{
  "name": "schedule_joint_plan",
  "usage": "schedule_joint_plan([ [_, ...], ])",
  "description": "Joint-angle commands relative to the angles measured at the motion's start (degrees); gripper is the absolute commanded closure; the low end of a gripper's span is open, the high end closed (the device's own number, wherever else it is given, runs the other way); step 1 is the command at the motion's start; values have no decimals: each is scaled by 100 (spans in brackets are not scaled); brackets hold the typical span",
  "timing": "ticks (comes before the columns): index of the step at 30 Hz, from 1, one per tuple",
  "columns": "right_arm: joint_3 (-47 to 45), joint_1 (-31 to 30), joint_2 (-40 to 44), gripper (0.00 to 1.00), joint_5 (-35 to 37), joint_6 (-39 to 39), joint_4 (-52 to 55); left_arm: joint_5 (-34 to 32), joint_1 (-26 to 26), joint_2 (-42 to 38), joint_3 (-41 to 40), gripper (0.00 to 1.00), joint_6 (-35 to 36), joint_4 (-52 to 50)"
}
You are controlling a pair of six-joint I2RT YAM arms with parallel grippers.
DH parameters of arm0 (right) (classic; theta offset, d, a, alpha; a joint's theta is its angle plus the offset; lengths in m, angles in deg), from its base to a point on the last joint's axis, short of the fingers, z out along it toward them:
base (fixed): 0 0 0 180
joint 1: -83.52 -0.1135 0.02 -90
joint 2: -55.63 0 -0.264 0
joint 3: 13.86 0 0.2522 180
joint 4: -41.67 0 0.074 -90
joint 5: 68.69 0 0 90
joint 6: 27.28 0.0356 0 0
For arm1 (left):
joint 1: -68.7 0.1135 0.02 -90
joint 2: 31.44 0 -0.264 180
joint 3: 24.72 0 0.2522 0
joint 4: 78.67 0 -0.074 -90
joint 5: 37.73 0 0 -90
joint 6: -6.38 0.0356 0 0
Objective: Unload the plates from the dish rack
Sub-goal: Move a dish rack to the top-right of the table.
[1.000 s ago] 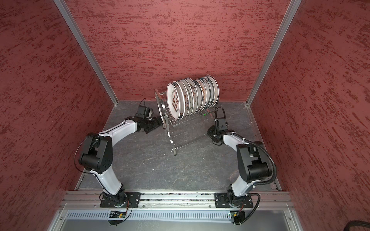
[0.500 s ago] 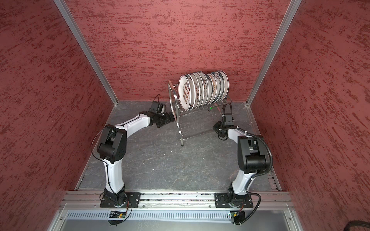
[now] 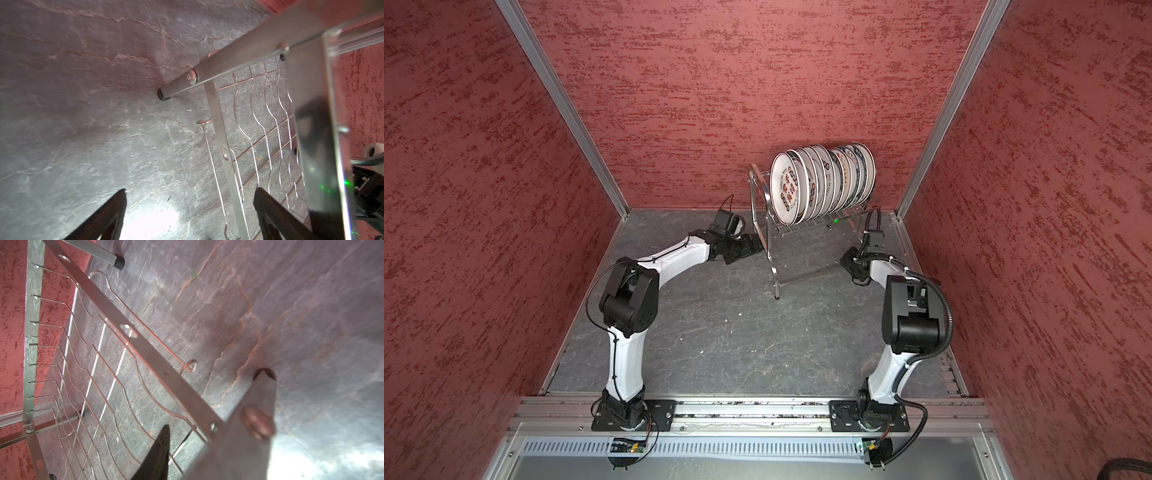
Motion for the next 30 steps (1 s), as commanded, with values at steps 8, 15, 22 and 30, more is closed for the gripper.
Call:
schedule_joint_plan([
  [8, 120, 455, -71, 66, -55, -551, 59, 365, -251, 438, 671, 4, -88, 265],
  [15, 305, 706, -258, 66, 29, -822, 273, 170, -458, 470, 824, 5, -71, 226],
  [22, 395, 1058, -332, 66, -62, -1130, 401, 98, -678, 642, 1029, 5, -106, 229],
  [30, 436, 1363, -399, 66, -30, -1235, 432, 69, -805, 1076, 1626, 5, -71, 67],
])
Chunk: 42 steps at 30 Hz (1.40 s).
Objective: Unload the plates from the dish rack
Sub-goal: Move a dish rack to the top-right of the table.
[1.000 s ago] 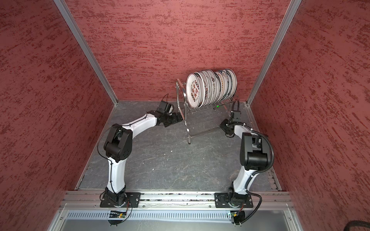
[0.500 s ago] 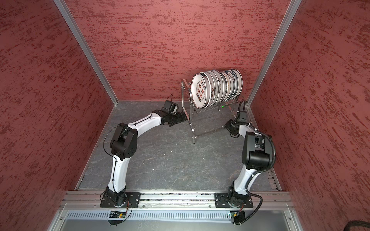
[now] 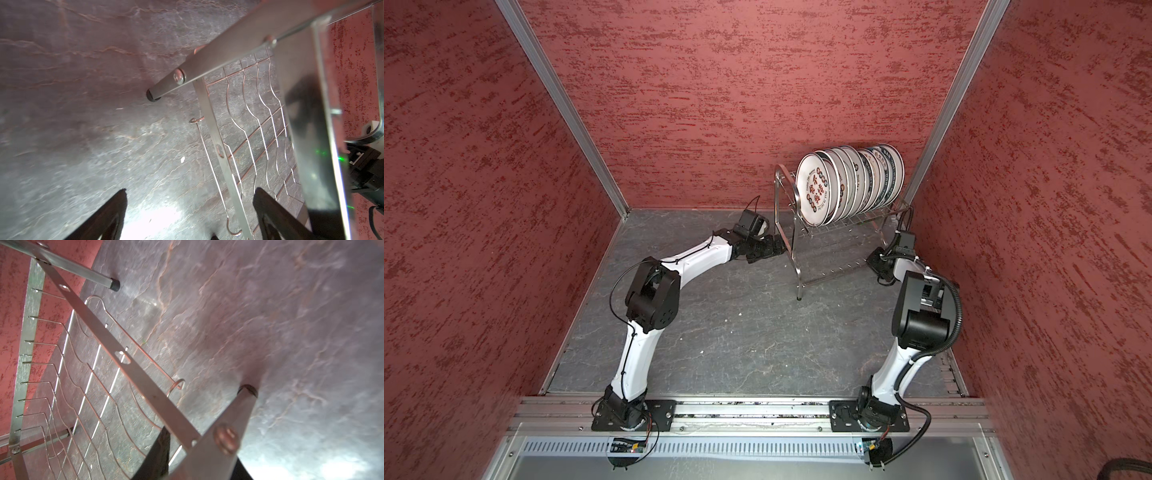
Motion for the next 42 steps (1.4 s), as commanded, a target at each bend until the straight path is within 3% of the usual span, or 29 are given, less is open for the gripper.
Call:
schedule_joint_plan([
  [1, 102, 126, -161, 66, 128, -275, 261, 58, -161, 180, 316, 5, 76, 275],
  [20, 361, 463, -506, 61, -22, -632, 291, -169, -413, 240, 428, 4, 214, 111],
  [26, 54, 461, -222, 50, -525, -532, 21, -170, -313, -22, -21, 1, 204, 204],
  [32, -230, 448, 307, 35, -959, -568, 35, -308, -164, -711, -1045, 1, 264, 543],
  [42, -498, 451, 915, 14, -1467, -438, 326, -1125, 26, -1814, -2198, 1, 539, 400],
])
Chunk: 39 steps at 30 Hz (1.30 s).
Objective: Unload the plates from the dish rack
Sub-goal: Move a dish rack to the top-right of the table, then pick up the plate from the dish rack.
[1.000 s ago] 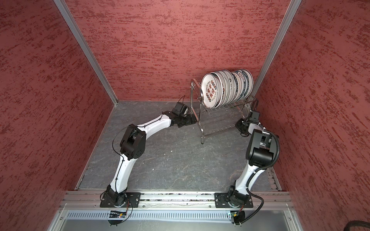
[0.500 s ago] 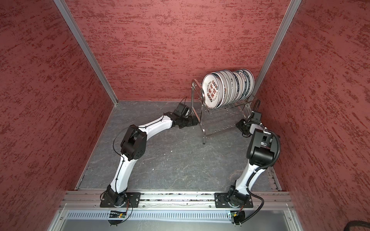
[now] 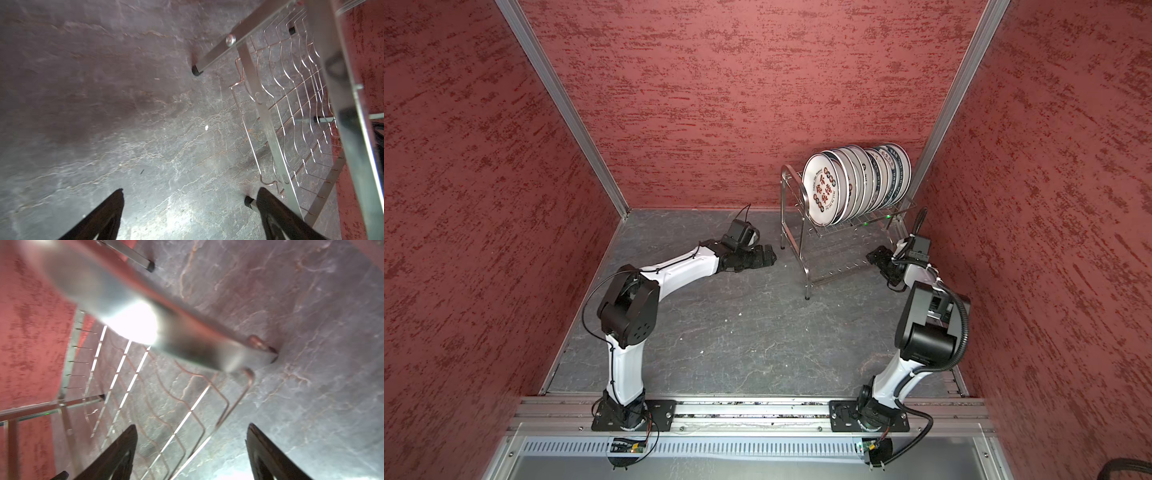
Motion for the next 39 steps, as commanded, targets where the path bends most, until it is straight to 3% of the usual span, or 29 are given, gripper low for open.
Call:
schedule_joint_plan([
  [1, -229, 35, 325, 13, -380, 33, 169, -527, 98, -422, -347, 1, 216, 4],
  [8, -791, 34, 1283, 7, -118, 4, 631, -645, 594, -1441, -1374, 0, 116, -36],
  [15, -1560, 30, 3047, 1, -119, -51, 1417, -1043, 778, -2248, -1941, 1, 281, -444],
  [22, -1535, 31, 4804, 1, -688, 314, 1776, -1094, 852, -3208, -2414, 1, 140, -685],
  [30, -322, -20, 5484, 1, -2165, 590, 1682, -1556, 845, -4393, -2424, 1, -173, -1781],
  [34, 1168, -297, 5095, 1, -1851, -25, 2767, -1609, 879, -4937, -2522, 1, -165, -2113],
  [39, 2402, -650, 4584, 1, -1692, -72, 3015, -1547, 880, -5485, -2877, 1, -197, -1927],
])
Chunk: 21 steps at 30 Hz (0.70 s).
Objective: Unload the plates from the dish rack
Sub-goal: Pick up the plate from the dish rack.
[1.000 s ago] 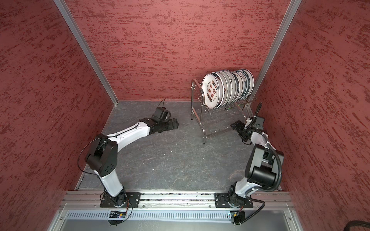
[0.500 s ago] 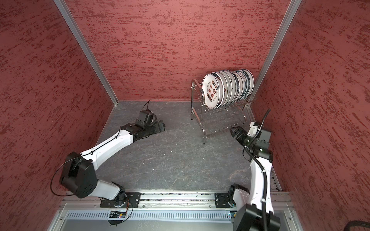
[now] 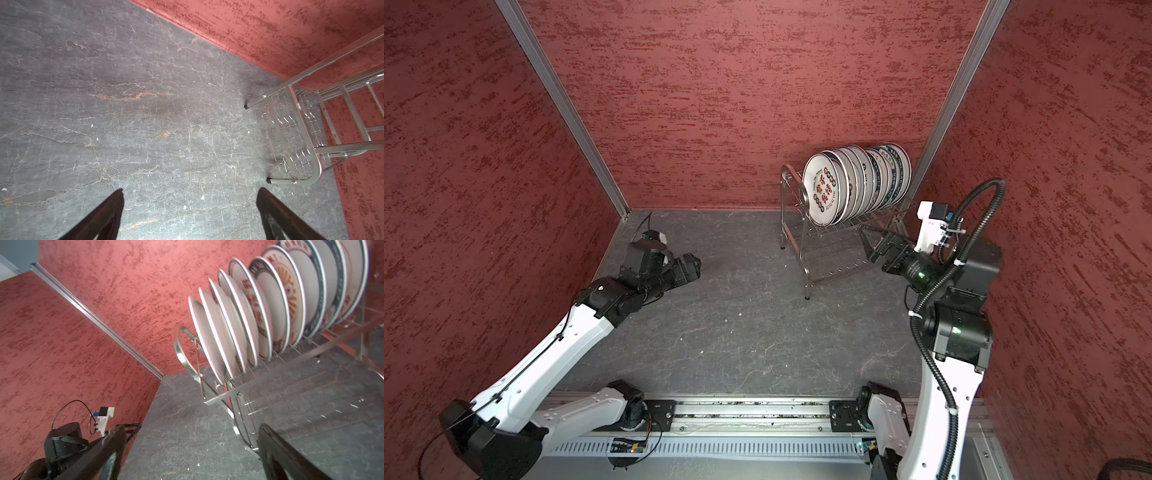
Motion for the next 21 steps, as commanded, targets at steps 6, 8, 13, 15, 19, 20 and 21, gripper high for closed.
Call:
schedule_joint_plan([
  [6, 1861, -1361, -1233, 1, 941, -453, 636, 76, 53, -293, -201, 1, -18, -66],
  [8, 2438, -1716, -1762, 1, 1137, -594, 743, 78, 58, -213, -94, 1, 83, -122],
  [13, 4090, -2062, -3139, 1, 1923, -1111, 1526, -71, 62, -118, 114, 1, 259, -229],
  [15, 4713, -2160, -3708, 1, 2324, -1292, 1944, -111, 76, -118, 149, 1, 304, -190],
  [19, 5456, -2405, -4295, 1, 2738, -1582, 2396, -112, 146, -28, 217, 1, 296, -79],
  [20, 5512, -2442, -4350, 1, 2764, -1605, 2426, -93, 171, 18, 234, 1, 287, -51],
  [21, 5578, -2501, -4415, 2, 2861, -1634, 2465, -60, 186, 59, 256, 1, 286, -2],
])
